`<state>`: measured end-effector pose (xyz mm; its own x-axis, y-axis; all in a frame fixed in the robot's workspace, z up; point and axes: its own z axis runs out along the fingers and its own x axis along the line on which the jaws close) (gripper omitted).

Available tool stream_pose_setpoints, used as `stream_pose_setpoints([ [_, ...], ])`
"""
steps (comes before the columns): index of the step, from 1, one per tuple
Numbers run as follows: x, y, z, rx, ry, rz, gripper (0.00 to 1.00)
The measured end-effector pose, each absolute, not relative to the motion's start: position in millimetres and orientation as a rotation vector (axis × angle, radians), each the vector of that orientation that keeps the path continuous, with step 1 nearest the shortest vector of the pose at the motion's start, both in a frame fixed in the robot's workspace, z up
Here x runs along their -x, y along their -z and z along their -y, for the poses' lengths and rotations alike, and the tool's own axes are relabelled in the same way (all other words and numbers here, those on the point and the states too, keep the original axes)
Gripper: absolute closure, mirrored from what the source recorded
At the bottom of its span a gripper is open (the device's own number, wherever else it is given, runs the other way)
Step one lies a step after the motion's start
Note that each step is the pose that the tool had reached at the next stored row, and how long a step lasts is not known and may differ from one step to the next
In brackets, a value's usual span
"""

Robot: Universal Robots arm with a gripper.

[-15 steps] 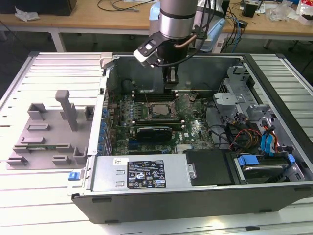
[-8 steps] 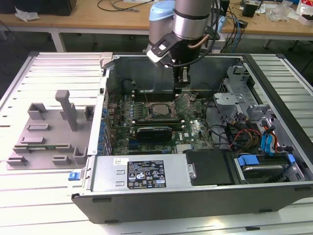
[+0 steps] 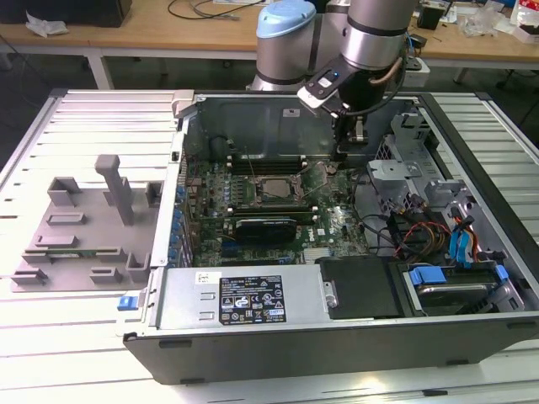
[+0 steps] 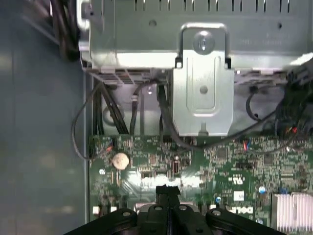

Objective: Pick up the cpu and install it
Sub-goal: 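Close the cpu cover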

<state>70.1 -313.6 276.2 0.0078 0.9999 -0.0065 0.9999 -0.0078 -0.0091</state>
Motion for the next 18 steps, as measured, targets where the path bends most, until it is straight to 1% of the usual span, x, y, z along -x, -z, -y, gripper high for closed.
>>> stream_pose_setpoints([
  [8,-70,-270,314,2.233,-0.008,2.215,0.89],
  [18,-69,-239,314,2.233,-0.008,2.216,0.89],
])
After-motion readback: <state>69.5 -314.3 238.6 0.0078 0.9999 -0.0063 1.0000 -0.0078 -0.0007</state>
